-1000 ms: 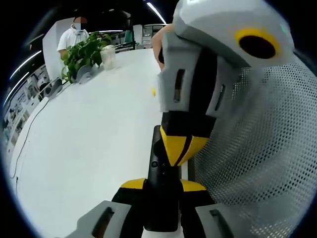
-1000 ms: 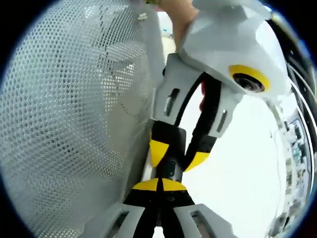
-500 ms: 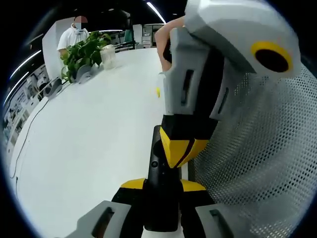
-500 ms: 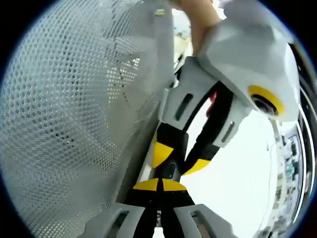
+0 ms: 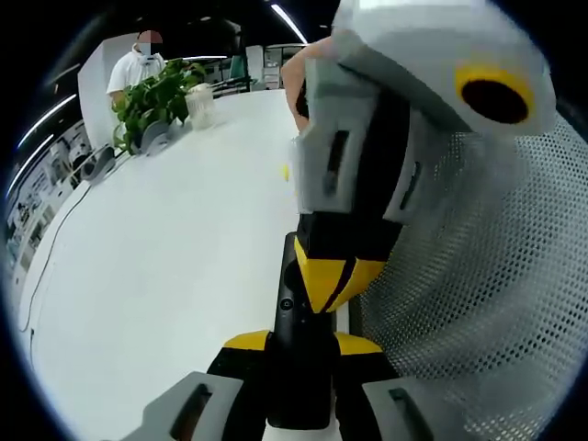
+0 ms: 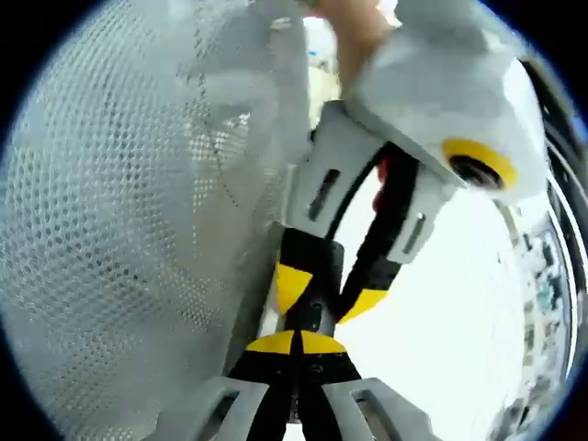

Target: Press the specified remote control buttons in sequence, fully releasing each button before pressing the next.

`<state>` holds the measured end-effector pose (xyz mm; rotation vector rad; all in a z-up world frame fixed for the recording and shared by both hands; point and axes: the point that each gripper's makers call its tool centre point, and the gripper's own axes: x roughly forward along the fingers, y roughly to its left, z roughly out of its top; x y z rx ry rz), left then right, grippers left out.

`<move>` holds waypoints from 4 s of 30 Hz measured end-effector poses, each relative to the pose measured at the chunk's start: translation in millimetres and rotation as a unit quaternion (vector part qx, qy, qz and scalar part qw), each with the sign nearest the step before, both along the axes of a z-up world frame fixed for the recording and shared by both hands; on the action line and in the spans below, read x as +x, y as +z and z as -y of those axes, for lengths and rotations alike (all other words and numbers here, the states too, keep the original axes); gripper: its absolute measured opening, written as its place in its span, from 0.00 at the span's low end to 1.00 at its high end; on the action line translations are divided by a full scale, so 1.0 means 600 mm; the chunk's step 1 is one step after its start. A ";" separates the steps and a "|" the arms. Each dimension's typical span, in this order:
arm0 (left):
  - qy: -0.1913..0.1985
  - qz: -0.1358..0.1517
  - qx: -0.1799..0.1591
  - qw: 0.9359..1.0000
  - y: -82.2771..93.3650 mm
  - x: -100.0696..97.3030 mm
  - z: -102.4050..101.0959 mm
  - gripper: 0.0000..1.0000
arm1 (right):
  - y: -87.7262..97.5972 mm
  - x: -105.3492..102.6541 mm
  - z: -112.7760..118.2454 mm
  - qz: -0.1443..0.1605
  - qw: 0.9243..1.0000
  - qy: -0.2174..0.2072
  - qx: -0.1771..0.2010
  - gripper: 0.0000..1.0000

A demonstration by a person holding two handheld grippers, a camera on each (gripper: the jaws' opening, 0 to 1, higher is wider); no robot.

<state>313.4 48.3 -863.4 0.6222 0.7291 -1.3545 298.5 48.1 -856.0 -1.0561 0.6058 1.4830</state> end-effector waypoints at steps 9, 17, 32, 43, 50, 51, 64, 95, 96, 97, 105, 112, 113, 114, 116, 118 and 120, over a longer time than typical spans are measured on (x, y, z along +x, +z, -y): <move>-0.002 0.001 -0.005 1.000 0.000 0.001 0.000 0.25 | 0.020 0.034 0.004 -0.085 0.985 -0.144 0.048 0.00; 0.001 0.001 -0.008 1.000 0.000 0.001 0.000 0.25 | 0.008 0.023 0.003 -0.090 0.987 -0.129 0.032 0.00; 0.003 0.002 -0.009 1.000 0.001 0.000 0.001 0.25 | 0.001 0.022 0.003 -0.058 0.993 -0.104 0.007 0.00; 0.008 0.002 -0.009 1.000 0.001 0.001 0.001 0.25 | 0.001 0.028 0.002 -0.074 0.989 -0.125 0.018 0.00; 0.012 0.001 -0.007 1.000 0.000 0.002 0.002 0.25 | 0.002 0.028 0.004 -0.081 0.988 -0.130 0.020 0.00; 0.012 0.001 -0.007 1.000 0.000 0.002 0.002 0.25 | 0.002 0.028 0.004 -0.083 0.987 -0.135 0.019 0.00; 0.009 0.001 -0.016 1.000 0.001 0.001 0.001 0.25 | -0.001 0.045 0.004 -0.138 0.976 -0.171 0.009 0.00; 0.009 -0.003 -0.021 1.000 0.002 0.002 0.002 0.25 | -0.006 0.050 0.000 -0.148 0.972 -0.181 -0.028 0.00; 0.010 -0.003 -0.021 1.000 0.001 0.002 0.001 0.25 | -0.004 0.050 0.000 -0.148 0.970 -0.193 -0.006 0.00; 0.011 -0.003 -0.021 1.000 0.001 0.002 0.001 0.25 | -0.003 0.050 0.001 -0.147 0.969 -0.198 0.007 0.00; 0.013 -0.005 -0.024 1.000 0.002 0.002 0.002 0.25 | 0.012 0.030 -0.011 -0.154 0.969 -0.188 0.039 0.00; 0.016 -0.009 -0.026 0.999 0.002 0.002 0.002 0.25 | 0.003 0.018 -0.015 -0.113 0.983 -0.142 0.014 0.00; 0.016 -0.009 -0.027 0.999 0.002 0.002 0.002 0.25 | 0.003 0.022 -0.016 -0.095 0.987 -0.128 0.014 0.00; 0.017 -0.010 -0.027 0.999 0.002 0.001 0.002 0.25 | 0.003 0.021 -0.016 -0.085 0.989 -0.118 0.010 0.00; 0.018 -0.011 -0.028 0.999 0.002 0.002 0.002 0.25 | 0.002 0.019 -0.015 -0.062 0.994 -0.093 0.002 0.00; 0.018 -0.012 -0.029 0.999 0.002 0.001 0.002 0.25 | 0.001 0.016 -0.016 -0.052 0.995 -0.085 -0.001 0.00; 0.017 -0.011 -0.028 0.999 0.002 0.001 0.002 0.25 | 0.001 0.016 -0.017 -0.044 0.996 -0.076 -0.003 0.00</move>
